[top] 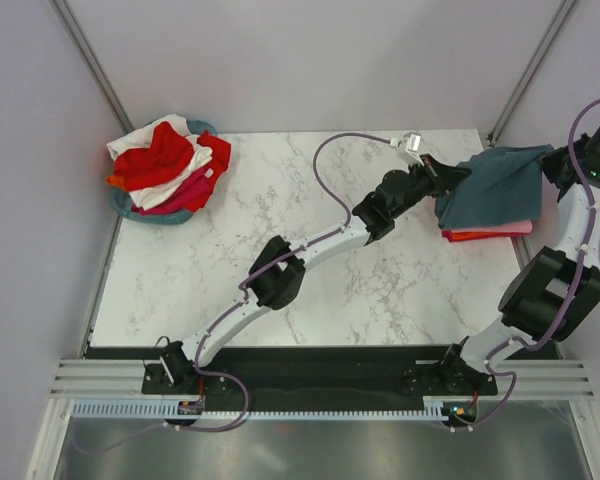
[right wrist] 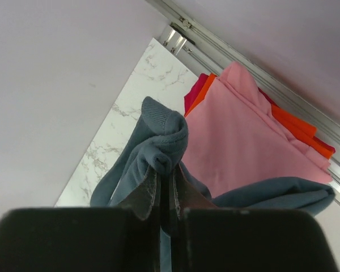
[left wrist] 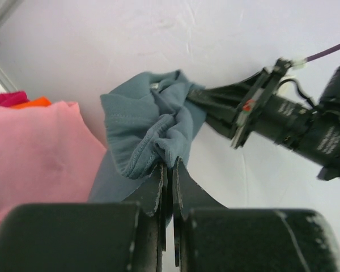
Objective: Fold and stack the t-shirts
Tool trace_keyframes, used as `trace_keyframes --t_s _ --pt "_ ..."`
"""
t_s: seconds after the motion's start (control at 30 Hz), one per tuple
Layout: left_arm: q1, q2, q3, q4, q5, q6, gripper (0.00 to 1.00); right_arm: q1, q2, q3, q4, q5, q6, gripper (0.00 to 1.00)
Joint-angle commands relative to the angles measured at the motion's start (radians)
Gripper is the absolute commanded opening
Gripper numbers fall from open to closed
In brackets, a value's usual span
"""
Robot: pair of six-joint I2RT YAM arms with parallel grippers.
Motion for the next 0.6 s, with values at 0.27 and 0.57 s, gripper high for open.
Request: trace_keyframes --t_s 0.27,0.57 --pt "-0.016 0.06 0.109 0.144 -0.202 -0.014 0.02 -0.01 0.105 0.102 0.022 0.031 -0.039 0.0" --pt "-0.042 -0.003 0.066 0.175 -0.17 0.039 0.02 -0.042 0.039 0.057 0.009 0.068 -0.067 0.0"
